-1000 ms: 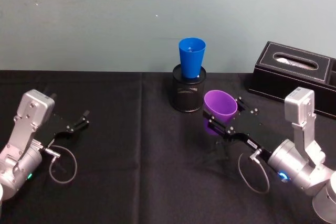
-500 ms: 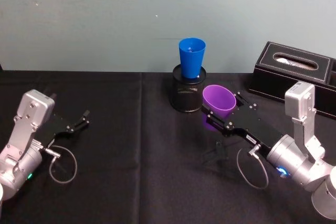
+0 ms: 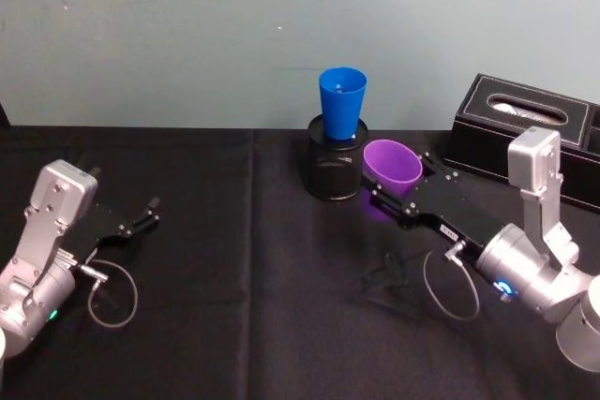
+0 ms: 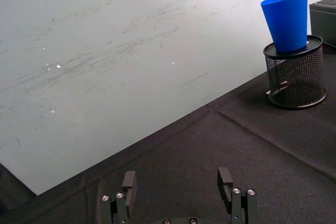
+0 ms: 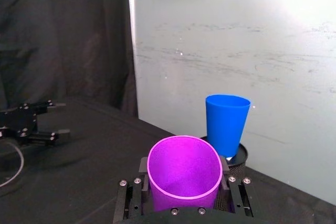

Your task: Pick up one cup with a gripper and tap it against the other cup.

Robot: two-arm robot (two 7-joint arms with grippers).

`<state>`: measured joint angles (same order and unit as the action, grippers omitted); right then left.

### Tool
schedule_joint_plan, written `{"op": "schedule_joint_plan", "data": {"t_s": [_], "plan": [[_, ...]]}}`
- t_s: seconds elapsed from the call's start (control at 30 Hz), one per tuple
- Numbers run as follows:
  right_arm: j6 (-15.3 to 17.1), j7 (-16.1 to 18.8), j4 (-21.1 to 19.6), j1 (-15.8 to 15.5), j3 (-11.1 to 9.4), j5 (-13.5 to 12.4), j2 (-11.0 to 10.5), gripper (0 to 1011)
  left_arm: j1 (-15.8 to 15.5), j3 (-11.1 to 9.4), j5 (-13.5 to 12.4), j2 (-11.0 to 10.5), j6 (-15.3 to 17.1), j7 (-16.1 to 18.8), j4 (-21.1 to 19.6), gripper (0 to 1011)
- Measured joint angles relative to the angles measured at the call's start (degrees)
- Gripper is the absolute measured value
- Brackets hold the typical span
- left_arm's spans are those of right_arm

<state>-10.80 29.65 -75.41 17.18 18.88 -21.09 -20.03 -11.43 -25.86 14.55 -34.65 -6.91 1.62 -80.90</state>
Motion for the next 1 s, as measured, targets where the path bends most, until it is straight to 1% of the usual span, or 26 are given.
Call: {"op": "schedule_joint_plan", "data": {"t_s": [0.17,0.27,0.3,0.6,0.87,1.0], "plan": [[0.1,0.1,1.9,2.0,0.4,0.0,0.5,732,0.0,0.0,0.0,0.0,0.0,0.0,0.0,1011],[-0.3,0.5,4.2,4.0,0.6,-0.1,1.2,732,0.0,0.0,0.0,0.0,0.0,0.0,0.0,1011],[-0.3,0.5,4.2,4.0,0.6,-0.1,1.2,732,0.0,0.0,0.0,0.0,0.0,0.0,0.0,1011],[-1.5,1.3,8.4,8.5,1.2,0.5,2.3,732,0.0,0.0,0.0,0.0,0.0,0.0,0.0,1011],[-1.8,1.7,10.6,10.4,1.6,0.6,3.1,732,0.0,0.0,0.0,0.0,0.0,0.0,0.0,1011],[-1.9,2.4,12.6,11.8,1.9,0.6,3.6,732,0.0,0.0,0.0,0.0,0.0,0.0,0.0,1011]]}}
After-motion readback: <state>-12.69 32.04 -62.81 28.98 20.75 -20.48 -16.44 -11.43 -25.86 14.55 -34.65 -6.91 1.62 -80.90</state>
